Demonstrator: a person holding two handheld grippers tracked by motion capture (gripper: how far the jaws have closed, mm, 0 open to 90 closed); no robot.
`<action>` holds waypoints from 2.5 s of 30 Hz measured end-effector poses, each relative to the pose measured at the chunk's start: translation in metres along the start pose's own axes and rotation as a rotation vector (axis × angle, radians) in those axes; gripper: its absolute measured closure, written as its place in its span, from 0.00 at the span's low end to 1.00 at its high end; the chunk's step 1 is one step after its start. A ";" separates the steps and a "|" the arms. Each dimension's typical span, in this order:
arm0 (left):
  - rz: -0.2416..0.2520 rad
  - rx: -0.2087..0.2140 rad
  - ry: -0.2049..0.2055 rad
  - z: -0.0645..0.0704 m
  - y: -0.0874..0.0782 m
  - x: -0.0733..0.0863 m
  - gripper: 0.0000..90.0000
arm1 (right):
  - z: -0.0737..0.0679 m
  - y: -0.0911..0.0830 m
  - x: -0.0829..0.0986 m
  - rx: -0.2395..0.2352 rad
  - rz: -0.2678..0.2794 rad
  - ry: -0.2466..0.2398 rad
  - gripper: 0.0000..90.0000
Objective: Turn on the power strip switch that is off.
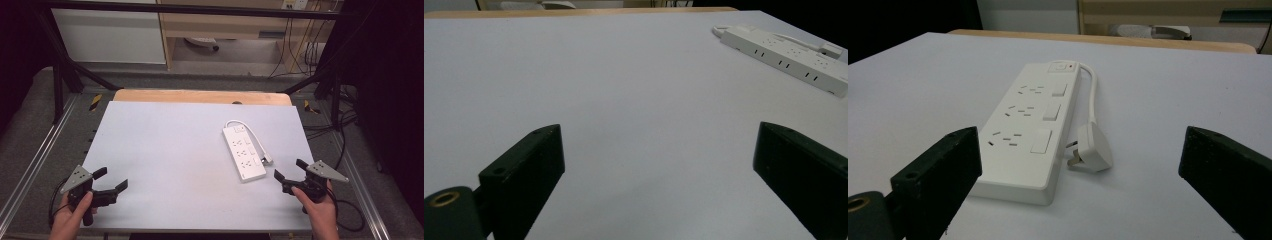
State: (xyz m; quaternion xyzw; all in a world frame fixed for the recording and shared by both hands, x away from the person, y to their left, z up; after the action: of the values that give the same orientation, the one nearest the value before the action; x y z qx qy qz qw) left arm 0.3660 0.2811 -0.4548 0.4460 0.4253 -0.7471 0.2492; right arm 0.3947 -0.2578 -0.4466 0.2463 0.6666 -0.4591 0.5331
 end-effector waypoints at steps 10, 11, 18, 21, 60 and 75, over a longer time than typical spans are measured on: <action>-0.008 0.002 0.005 0.001 0.001 0.001 0.07 | -0.005 0.001 -0.010 -0.004 0.034 -0.002 0.06; -0.008 0.001 0.004 0.001 0.002 0.001 0.07 | -0.006 0.002 -0.012 -0.003 0.040 -0.003 0.07; -0.013 0.001 0.006 0.001 0.002 0.002 0.07 | -0.010 0.005 -0.019 0.001 0.052 -0.003 0.11; -0.014 0.002 0.003 0.002 0.002 0.002 0.07 | -0.011 0.006 -0.021 0.004 0.051 -0.012 0.12; -0.028 -0.004 0.003 0.001 0.003 0.004 0.07 | -0.032 0.061 -0.051 -0.017 0.002 -0.055 0.66; -0.029 -0.001 0.001 0.001 0.003 0.004 0.07 | -0.036 0.076 -0.044 -0.018 -0.007 -0.082 0.86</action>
State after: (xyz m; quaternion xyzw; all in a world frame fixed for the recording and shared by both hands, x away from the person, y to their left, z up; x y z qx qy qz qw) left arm 0.3659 0.2783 -0.4593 0.4399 0.4320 -0.7503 0.2384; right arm 0.4533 -0.1849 -0.4316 0.2199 0.6494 -0.4645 0.5605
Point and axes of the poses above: each handheld gripper's, and its own axes: y roughly forward along the jaws, x roughly out of its underside, z roughly to its right, the point moved 8 cm from there along y, roughly forward along the jaws, and after that the axes turned 7 degrees about -y, right-handed, at the moved point
